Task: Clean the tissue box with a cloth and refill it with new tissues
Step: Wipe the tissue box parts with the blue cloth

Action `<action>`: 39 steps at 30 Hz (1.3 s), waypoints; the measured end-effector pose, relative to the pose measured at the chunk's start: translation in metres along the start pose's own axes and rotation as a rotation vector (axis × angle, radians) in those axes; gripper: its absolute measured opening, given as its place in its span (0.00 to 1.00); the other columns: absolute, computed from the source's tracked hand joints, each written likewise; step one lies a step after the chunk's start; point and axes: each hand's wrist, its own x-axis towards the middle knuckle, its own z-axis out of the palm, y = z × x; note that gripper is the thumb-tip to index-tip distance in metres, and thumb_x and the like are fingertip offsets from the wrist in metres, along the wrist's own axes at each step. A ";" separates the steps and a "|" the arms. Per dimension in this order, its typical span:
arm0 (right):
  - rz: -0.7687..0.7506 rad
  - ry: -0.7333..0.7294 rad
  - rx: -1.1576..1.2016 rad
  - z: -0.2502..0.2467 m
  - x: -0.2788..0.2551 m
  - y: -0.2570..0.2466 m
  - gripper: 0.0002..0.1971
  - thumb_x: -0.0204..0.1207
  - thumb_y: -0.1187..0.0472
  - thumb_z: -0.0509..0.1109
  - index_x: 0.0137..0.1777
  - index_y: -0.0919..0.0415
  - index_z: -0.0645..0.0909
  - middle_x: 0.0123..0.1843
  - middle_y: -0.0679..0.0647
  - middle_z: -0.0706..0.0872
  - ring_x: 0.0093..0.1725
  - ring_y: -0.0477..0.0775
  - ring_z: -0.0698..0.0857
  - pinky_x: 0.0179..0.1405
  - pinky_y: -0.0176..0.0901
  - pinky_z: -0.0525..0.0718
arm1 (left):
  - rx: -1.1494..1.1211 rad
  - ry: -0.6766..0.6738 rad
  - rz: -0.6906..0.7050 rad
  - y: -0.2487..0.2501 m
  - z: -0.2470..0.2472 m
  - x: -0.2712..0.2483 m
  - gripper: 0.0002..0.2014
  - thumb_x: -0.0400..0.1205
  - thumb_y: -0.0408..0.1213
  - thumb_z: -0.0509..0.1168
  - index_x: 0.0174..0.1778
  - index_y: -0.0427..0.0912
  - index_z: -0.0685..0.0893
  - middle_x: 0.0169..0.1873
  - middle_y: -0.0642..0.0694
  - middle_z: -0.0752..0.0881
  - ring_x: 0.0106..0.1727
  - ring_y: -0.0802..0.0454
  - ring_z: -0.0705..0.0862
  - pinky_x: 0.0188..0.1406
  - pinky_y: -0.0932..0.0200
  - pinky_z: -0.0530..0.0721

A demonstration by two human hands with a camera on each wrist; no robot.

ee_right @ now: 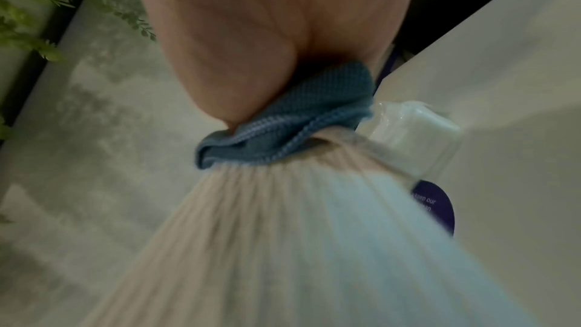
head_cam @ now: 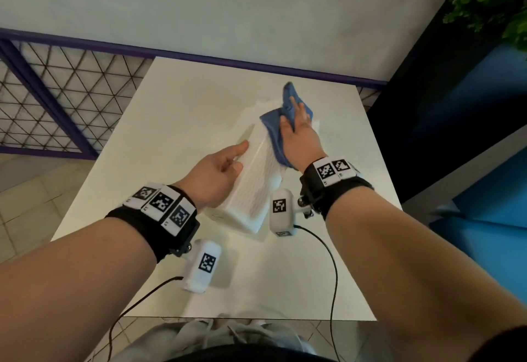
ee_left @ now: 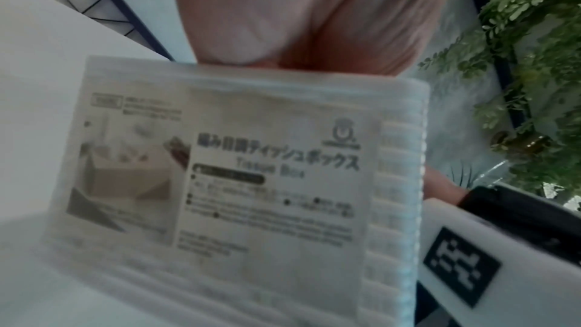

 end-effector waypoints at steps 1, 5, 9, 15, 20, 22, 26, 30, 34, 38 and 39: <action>0.055 0.026 0.025 -0.001 0.000 -0.002 0.28 0.87 0.53 0.53 0.84 0.54 0.50 0.86 0.56 0.55 0.83 0.62 0.61 0.80 0.55 0.63 | 0.020 -0.017 0.010 -0.002 0.000 -0.001 0.21 0.87 0.34 0.56 0.75 0.60 0.72 0.60 0.51 0.83 0.53 0.52 0.83 0.58 0.60 0.81; 0.286 0.060 0.173 0.002 -0.006 -0.006 0.38 0.74 0.34 0.59 0.81 0.53 0.62 0.77 0.60 0.72 0.69 0.65 0.79 0.70 0.53 0.77 | 0.112 -0.081 0.034 -0.011 -0.007 0.000 0.23 0.87 0.34 0.56 0.67 0.72 0.72 0.51 0.50 0.78 0.50 0.51 0.76 0.55 0.57 0.74; 0.422 0.115 0.410 0.001 -0.013 -0.001 0.36 0.50 0.33 0.77 0.59 0.49 0.81 0.55 0.53 0.88 0.53 0.59 0.87 0.59 0.58 0.86 | 0.265 -0.142 0.057 -0.011 -0.015 0.001 0.23 0.87 0.37 0.56 0.77 0.61 0.66 0.64 0.56 0.80 0.64 0.52 0.80 0.70 0.59 0.71; 0.615 0.192 0.623 0.011 -0.028 -0.002 0.29 0.54 0.42 0.75 0.59 0.46 0.80 0.46 0.52 0.89 0.45 0.58 0.88 0.55 0.58 0.88 | 1.143 -0.235 0.105 0.011 -0.009 0.002 0.58 0.61 0.75 0.63 0.83 0.54 0.48 0.72 0.42 0.65 0.72 0.41 0.67 0.72 0.43 0.63; 0.590 0.275 0.750 0.028 -0.037 -0.015 0.29 0.56 0.44 0.75 0.61 0.43 0.80 0.43 0.48 0.89 0.40 0.52 0.88 0.50 0.51 0.89 | 1.346 0.134 0.318 0.009 0.024 0.003 0.42 0.73 0.60 0.61 0.79 0.41 0.58 0.62 0.42 0.76 0.58 0.41 0.77 0.54 0.45 0.71; 0.530 0.315 0.769 0.027 -0.042 -0.022 0.15 0.62 0.48 0.75 0.50 0.45 0.81 0.37 0.46 0.87 0.37 0.50 0.87 0.47 0.46 0.87 | 1.363 0.211 0.393 0.006 0.025 0.003 0.41 0.68 0.55 0.68 0.74 0.39 0.67 0.51 0.44 0.80 0.49 0.41 0.78 0.46 0.47 0.71; 0.564 0.363 0.804 0.010 -0.042 -0.012 0.19 0.78 0.47 0.66 0.68 0.48 0.79 0.54 0.48 0.82 0.54 0.53 0.81 0.61 0.49 0.80 | 1.215 0.241 0.313 0.010 0.015 0.005 0.43 0.61 0.52 0.71 0.72 0.47 0.65 0.56 0.49 0.75 0.57 0.43 0.71 0.51 0.49 0.63; 0.635 0.276 0.982 -0.007 -0.047 0.004 0.21 0.77 0.40 0.65 0.63 0.52 0.80 0.58 0.55 0.86 0.53 0.58 0.85 0.63 0.58 0.83 | 1.074 0.323 0.237 0.011 -0.001 0.004 0.38 0.59 0.44 0.67 0.68 0.52 0.66 0.57 0.52 0.75 0.58 0.46 0.68 0.54 0.49 0.61; 0.494 0.169 0.861 0.002 -0.056 0.001 0.22 0.78 0.43 0.65 0.61 0.60 0.81 0.62 0.62 0.87 0.59 0.63 0.87 0.61 0.59 0.85 | 1.053 0.321 0.221 0.010 0.000 0.006 0.40 0.62 0.39 0.66 0.73 0.55 0.62 0.62 0.53 0.75 0.61 0.44 0.70 0.58 0.46 0.63; 0.404 0.086 0.773 0.007 -0.068 -0.009 0.16 0.80 0.43 0.63 0.59 0.52 0.81 0.56 0.54 0.88 0.56 0.55 0.86 0.53 0.45 0.84 | 0.997 0.349 0.184 0.011 0.005 0.009 0.41 0.64 0.53 0.73 0.72 0.56 0.62 0.65 0.50 0.76 0.63 0.40 0.74 0.58 0.43 0.69; 0.377 0.071 0.764 0.007 -0.069 -0.009 0.16 0.80 0.43 0.63 0.58 0.52 0.82 0.56 0.53 0.88 0.56 0.54 0.86 0.52 0.43 0.84 | 0.966 0.366 0.175 0.013 0.004 0.010 0.40 0.65 0.53 0.74 0.71 0.55 0.62 0.64 0.48 0.77 0.63 0.40 0.75 0.58 0.43 0.70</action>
